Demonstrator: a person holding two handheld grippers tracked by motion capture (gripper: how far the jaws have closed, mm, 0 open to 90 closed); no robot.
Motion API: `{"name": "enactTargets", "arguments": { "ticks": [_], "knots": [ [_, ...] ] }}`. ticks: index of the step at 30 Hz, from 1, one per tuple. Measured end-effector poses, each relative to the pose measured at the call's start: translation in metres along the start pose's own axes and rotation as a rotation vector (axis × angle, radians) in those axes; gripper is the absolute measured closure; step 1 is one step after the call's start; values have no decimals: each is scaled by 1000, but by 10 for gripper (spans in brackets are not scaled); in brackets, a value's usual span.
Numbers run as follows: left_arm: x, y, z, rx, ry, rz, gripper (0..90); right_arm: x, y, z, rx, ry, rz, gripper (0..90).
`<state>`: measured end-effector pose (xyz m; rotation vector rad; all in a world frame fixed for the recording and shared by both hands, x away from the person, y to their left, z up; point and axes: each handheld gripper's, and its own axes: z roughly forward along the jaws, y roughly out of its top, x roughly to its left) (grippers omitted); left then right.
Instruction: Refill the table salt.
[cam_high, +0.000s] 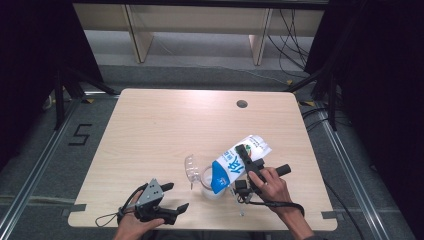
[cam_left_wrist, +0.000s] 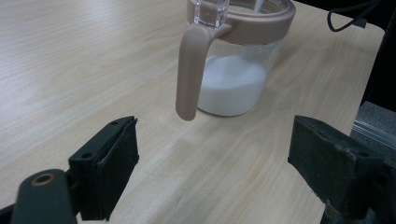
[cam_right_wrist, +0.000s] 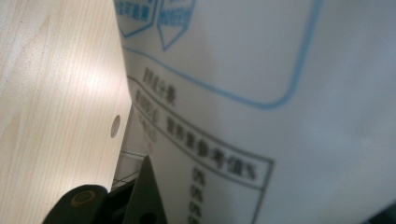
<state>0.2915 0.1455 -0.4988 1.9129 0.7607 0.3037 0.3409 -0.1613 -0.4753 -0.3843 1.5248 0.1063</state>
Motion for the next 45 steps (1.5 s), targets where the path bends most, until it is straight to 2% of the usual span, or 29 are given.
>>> {"name": "enactTargets", "arguments": {
  "ticks": [4,6,9,10,15,17,19,24,26,30,32,35,39,40,41,42,44,45],
  "knots": [
    [0,0,0,0,2,0,152,0,0,0,-1,-2,-10,697],
    [0,0,1,-6,-5,-1,152,-3,0,1,-21,-18,-52,697],
    [0,0,1,-5,-6,0,152,-3,1,1,-21,-21,-49,700],
    [0,0,1,-5,-6,1,152,-2,0,2,-36,-37,-47,701],
    [0,0,1,-5,-6,1,152,-3,0,2,-28,-24,-54,707],
    [2,0,0,-3,-9,28,152,-3,0,1,-19,-19,-57,709],
    [2,0,0,-3,-9,24,152,-1,0,1,-23,-22,-40,710],
    [2,0,0,-3,-9,24,153,-3,0,2,-36,-33,-58,716],
    [1,0,0,-3,-8,20,152,-3,1,1,-17,-15,-62,721],
    [2,0,0,0,-6,25,152,-3,1,1,-21,-15,-61,725],
    [2,0,0,-1,-6,25,152,-3,0,2,-36,-30,-59,726],
    [1,0,0,1,-3,26,152,-2,0,0,-4,-2,-43,728],
    [2,0,0,-1,-6,25,152,-2,0,0,-6,-4,-46,729],
    [1,0,0,-1,-6,25,152,-3,0,1,-21,-16,-61,729],
    [1,0,0,1,-4,26,152,-3,0,1,-18,-14,-60,730],
    [1,0,0,1,-4,25,152,-2,0,0,-7,-14,-37,730],
    [2,0,0,-3,-8,24,152,-7,1,1,-28,-34,-109,731],
    [2,0,0,-2,-7,25,152,-2,0,0,-14,-26,-40,731]
  ]
}}
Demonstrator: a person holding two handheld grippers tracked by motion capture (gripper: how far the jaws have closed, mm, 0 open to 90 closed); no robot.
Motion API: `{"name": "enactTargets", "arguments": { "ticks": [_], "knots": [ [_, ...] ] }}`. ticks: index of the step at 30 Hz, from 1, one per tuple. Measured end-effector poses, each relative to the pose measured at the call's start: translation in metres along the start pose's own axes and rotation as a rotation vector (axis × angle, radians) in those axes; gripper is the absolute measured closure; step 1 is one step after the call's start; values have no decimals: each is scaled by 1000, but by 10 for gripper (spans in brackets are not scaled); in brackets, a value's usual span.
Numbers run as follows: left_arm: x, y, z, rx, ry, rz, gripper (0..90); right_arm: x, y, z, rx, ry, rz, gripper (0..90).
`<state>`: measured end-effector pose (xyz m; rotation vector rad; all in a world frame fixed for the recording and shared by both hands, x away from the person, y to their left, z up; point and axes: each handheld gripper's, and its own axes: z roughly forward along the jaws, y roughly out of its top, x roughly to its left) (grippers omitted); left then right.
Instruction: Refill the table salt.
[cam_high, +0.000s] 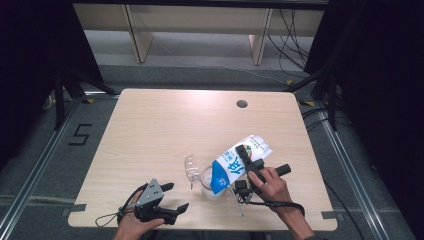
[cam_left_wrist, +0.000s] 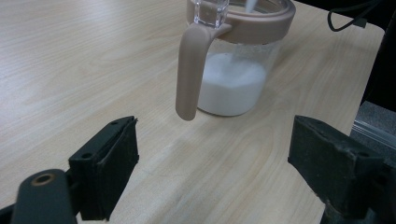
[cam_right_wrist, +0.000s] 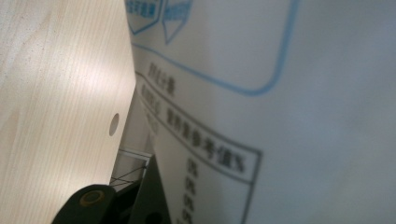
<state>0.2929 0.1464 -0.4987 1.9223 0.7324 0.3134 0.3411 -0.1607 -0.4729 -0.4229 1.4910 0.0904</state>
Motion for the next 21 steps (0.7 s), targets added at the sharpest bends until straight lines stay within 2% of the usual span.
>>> {"name": "enactTargets", "arguments": {
  "ticks": [3,6,7,8,11,14,16,17,18,19,21],
  "knots": [
    [0,0,0,-1,-1,-1,152,-1,0,1,-6,9,-22,732],
    [0,0,0,-2,-1,-4,152,0,0,0,0,14,-6,733],
    [-1,-1,0,-3,2,-24,152,1,0,0,8,18,4,733],
    [-1,-1,1,-3,2,-26,152,1,0,0,9,21,-1,734],
    [-1,-1,1,-3,2,-26,152,-1,0,1,-6,8,-27,735],
    [-1,-1,1,-3,2,-24,152,0,0,0,1,0,-6,736],
    [-1,0,1,-3,1,-18,152,-1,0,0,-5,-3,-11,737],
    [-1,-1,1,-3,0,-28,152,-1,0,0,-6,-2,-13,738],
    [0,0,0,-1,-2,-1,152,-1,0,0,-8,0,-16,738],
    [0,0,0,-1,0,-12,152,-1,0,0,-9,1,-25,739],
    [-1,-1,1,-4,2,-26,152,-1,0,0,-5,-2,-13,741]
  ]
}}
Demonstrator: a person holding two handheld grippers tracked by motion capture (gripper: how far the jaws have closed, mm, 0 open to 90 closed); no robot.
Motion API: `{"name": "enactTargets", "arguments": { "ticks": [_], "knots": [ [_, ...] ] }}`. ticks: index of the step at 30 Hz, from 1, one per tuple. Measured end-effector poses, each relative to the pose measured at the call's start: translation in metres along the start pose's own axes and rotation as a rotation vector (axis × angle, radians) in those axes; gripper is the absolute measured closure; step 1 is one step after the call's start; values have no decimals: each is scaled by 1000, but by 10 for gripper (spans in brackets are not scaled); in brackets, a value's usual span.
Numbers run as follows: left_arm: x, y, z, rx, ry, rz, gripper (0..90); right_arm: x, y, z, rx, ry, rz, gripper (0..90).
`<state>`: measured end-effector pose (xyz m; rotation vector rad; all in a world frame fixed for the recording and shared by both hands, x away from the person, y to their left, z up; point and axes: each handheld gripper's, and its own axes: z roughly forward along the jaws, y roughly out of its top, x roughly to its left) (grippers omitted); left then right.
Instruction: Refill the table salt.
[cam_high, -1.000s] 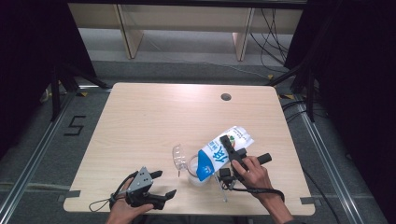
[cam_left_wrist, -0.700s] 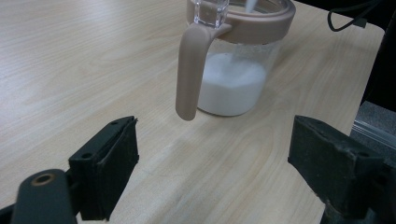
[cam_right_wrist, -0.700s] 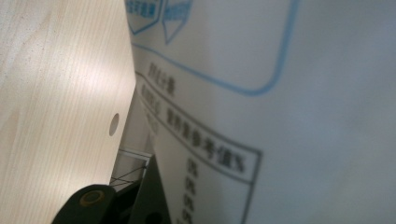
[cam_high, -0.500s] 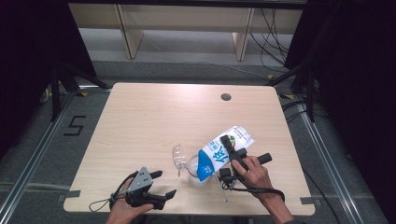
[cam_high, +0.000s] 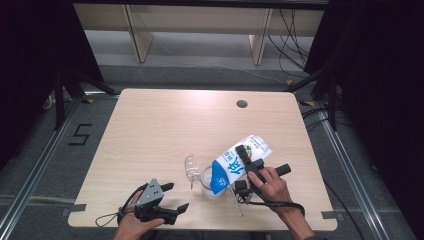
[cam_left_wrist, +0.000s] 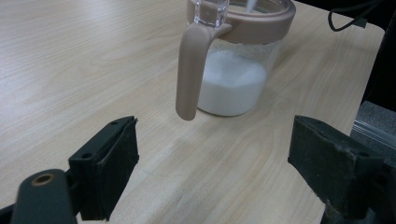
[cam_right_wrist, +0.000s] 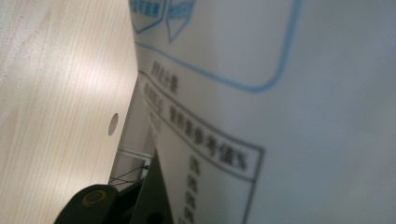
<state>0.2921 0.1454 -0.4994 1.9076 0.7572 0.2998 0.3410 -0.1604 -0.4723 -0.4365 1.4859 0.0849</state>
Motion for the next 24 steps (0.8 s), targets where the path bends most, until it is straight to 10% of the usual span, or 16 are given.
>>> {"name": "enactTargets", "arguments": {
  "ticks": [24],
  "knots": [
    [0,0,0,0,-1,1,152,-1,0,0,-13,-3,-24,750]
  ]
}}
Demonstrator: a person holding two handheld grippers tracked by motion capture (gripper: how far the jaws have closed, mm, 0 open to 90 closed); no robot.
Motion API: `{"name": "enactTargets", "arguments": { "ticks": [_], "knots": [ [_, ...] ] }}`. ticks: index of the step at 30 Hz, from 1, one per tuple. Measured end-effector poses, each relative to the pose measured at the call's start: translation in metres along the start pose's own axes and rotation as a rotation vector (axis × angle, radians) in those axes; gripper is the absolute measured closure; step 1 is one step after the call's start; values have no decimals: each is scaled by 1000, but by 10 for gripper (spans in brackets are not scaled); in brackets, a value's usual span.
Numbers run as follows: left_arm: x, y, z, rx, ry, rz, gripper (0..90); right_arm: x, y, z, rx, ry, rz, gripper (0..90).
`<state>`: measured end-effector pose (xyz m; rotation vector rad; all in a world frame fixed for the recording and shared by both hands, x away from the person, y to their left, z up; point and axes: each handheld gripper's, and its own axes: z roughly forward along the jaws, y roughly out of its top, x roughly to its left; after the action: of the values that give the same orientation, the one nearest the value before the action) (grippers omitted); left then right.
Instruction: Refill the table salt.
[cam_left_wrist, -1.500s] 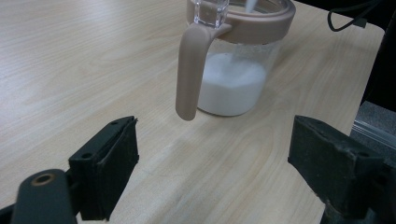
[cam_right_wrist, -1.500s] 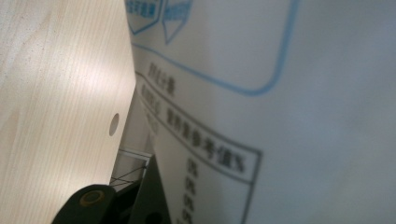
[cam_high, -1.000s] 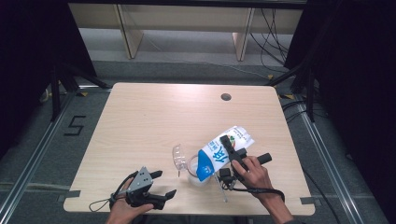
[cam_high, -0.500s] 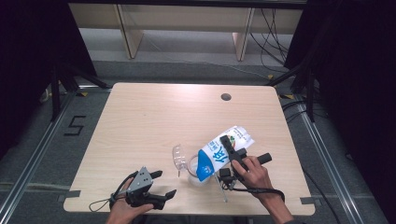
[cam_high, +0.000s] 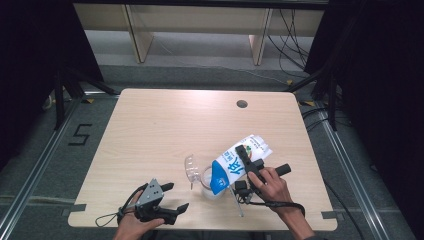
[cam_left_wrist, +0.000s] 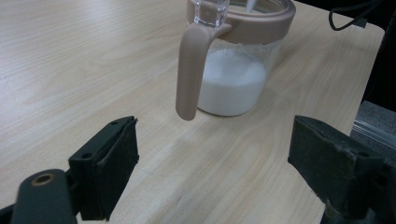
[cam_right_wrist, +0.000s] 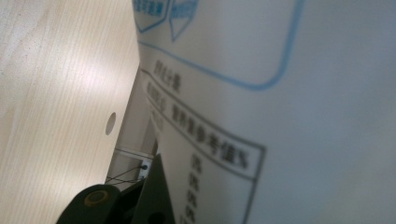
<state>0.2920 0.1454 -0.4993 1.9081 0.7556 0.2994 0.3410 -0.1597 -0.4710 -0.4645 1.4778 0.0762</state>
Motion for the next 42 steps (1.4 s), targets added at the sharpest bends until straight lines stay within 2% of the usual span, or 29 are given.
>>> {"name": "enactTargets", "arguments": {
  "ticks": [1,3,5,8,9,10,12,14,16,18,21,22,24,28,31,32,37,38,42],
  "knots": [
    [1,0,0,2,0,19,152,0,0,0,-3,-5,1,751],
    [0,0,0,0,-1,-1,152,0,0,0,-1,3,-1,752],
    [1,0,0,2,-3,23,152,0,0,0,0,-1,0,752],
    [1,0,0,3,-2,24,152,0,0,0,-5,-5,-2,754],
    [1,1,0,2,-3,26,152,-1,0,0,-9,-9,-16,754],
    [1,1,0,2,-3,25,152,0,0,0,-4,-5,0,754],
    [1,0,0,2,-2,19,152,0,0,0,-4,-5,2,755],
    [1,0,0,2,-3,26,152,-1,0,-1,8,8,-2,755],
    [1,0,0,2,-3,25,152,-1,0,0,-6,-9,-14,756],
    [1,0,0,2,-3,25,152,0,0,0,-4,-6,1,756],
    [1,1,0,2,-3,25,152,-2,0,0,0,2,-16,757],
    [1,0,0,2,-3,26,153,0,0,0,-2,-3,-2,757],
    [1,0,0,3,-1,22,152,-1,0,-1,8,8,-6,757],
    [1,0,0,2,-3,26,152,0,0,0,-2,-3,-3,759],
    [1,0,0,2,-3,24,152,-1,0,-1,10,7,-8,761],
    [1,0,0,2,-3,25,152,-2,0,-1,6,1,-23,761],
    [1,0,0,2,-3,26,152,-3,0,-1,7,4,-23,762],
    [0,0,0,1,-1,0,153,-2,0,-1,9,7,-22,762],
    [0,0,0,1,-1,0,152,-2,0,-1,6,3,-23,763]
  ]
}}
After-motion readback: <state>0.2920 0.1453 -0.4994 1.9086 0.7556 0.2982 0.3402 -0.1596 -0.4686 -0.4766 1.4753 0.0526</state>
